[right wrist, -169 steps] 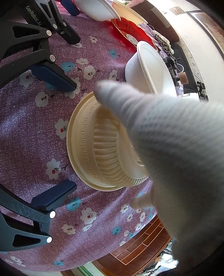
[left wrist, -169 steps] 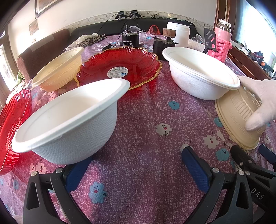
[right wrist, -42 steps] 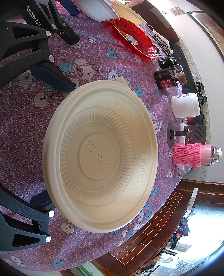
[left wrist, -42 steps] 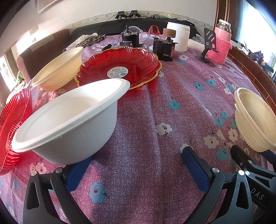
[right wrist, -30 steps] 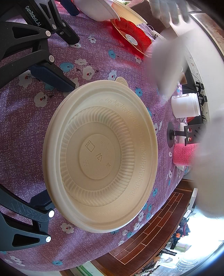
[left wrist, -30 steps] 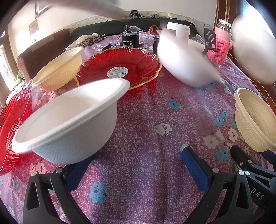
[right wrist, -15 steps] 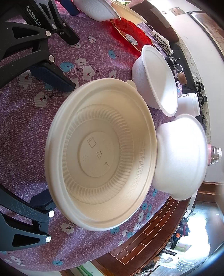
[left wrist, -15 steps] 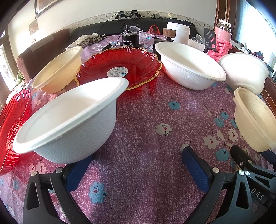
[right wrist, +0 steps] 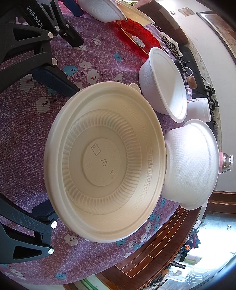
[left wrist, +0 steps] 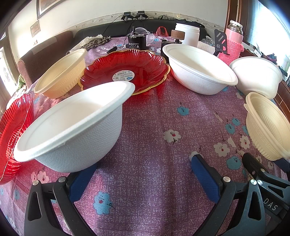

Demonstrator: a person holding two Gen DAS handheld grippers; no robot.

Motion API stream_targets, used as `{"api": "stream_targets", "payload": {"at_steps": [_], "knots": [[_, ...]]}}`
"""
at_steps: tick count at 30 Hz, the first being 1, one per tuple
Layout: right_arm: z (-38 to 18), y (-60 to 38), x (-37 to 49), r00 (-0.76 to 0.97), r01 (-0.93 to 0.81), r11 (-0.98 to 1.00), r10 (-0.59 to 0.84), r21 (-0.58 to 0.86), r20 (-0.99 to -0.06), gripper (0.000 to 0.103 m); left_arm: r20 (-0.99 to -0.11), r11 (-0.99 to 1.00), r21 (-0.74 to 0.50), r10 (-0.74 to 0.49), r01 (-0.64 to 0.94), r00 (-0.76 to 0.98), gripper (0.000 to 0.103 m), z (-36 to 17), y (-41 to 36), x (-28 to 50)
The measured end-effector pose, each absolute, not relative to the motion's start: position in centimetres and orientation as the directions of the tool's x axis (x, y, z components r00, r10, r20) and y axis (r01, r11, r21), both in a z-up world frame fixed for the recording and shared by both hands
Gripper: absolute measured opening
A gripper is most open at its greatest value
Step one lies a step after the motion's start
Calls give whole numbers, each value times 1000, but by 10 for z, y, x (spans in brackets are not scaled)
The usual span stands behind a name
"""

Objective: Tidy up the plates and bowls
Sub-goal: 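Move the right tool toward the white paper bowl on the table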

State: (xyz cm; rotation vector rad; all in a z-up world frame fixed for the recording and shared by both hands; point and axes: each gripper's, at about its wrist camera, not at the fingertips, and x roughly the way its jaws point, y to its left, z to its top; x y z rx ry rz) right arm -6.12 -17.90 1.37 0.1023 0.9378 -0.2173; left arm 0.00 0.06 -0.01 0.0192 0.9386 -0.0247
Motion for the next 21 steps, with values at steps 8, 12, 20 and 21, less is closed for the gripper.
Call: {"api": "stream_targets", "payload": {"at_steps": [8,12,20,21], "knots": [[15,-179,-62,571,229,973,-140,-7,-809,102,-834,997,3,-41,78,550,103,1,1,-2],[14,-183,-62,542,216,976,-113,8,-833,102,-866,993,10,-52,121,498,103,2,-1,-15],[15,-177,-83,489,170,985,-88,-3,-868,102,-863,980,-5,-105,199,494,103,4,2,-51],[15,-177,-86,487,157,988,-80,-3,-869,102,-865,975,-28,-133,218,484,103,6,5,-56]]}}
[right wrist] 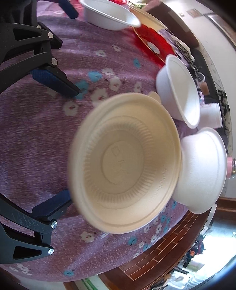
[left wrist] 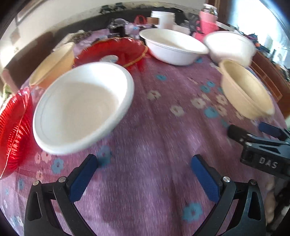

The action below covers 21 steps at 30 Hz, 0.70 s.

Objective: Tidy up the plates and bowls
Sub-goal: 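Move the right tool toward the white paper bowl on the table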

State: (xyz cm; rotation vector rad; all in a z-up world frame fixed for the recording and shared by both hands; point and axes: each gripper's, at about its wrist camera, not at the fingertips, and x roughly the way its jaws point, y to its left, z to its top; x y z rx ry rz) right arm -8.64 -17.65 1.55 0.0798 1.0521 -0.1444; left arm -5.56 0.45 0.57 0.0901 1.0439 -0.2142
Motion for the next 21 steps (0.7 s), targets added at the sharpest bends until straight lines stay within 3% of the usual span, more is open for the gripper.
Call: {"api": "stream_targets", "payload": {"at_steps": [6,12,17,19,21], "knots": [[24,-180,-124,456,132,990,-21,45,-890,102,-816,930,-177,-322,323,479,103,34,44,-105],[74,-156,-154,595,36,997,28,62,-803,102,-705,947,-194,-315,254,635,103,89,114,-101],[105,-112,-123,658,-55,989,141,139,-740,102,-716,955,-225,-296,193,632,103,112,144,-45],[107,-93,-104,662,-96,983,182,159,-727,96,-744,950,-256,-311,176,591,103,108,146,-24],[104,-79,-84,650,-126,973,230,196,-725,93,-764,940,-298,-338,165,549,93,101,150,1]]}}
